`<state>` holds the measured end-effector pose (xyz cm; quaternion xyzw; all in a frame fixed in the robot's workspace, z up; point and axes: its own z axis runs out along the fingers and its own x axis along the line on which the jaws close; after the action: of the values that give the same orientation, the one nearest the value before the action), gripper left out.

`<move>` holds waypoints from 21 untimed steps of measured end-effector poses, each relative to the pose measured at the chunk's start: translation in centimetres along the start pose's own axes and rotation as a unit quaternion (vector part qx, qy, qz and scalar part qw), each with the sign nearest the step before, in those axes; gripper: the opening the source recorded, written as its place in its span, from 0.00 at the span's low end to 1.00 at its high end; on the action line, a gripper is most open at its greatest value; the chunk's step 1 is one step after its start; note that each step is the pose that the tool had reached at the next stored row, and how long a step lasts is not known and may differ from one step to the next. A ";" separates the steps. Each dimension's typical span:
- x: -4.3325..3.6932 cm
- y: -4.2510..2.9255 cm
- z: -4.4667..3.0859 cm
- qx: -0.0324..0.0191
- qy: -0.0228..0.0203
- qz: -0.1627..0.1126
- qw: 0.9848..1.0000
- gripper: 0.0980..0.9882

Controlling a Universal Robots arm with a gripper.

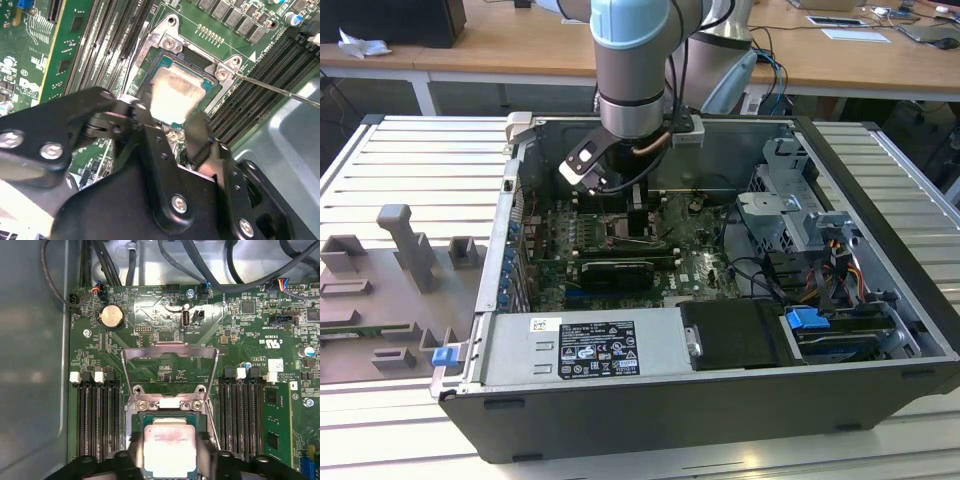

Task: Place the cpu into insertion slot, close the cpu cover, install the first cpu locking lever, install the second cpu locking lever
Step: 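Place the cpu into insertion slot, then close the cpu cover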

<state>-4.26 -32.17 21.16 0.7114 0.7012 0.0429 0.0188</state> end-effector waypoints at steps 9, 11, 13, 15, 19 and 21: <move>0.02 0.05 -0.55 0.000 0.000 0.000 1.000 0.01; 0.03 0.08 -0.76 0.001 0.000 0.000 1.000 0.01; 0.04 0.10 -1.00 0.001 0.000 0.000 1.000 0.01; 0.04 0.11 -1.12 0.001 0.000 0.000 1.000 0.01; 0.05 0.14 -1.40 0.002 0.000 0.000 1.000 0.01; 0.06 0.16 -1.56 0.003 0.000 0.000 1.000 0.01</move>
<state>-4.23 -32.16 22.73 0.7116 0.7012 0.0409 0.0167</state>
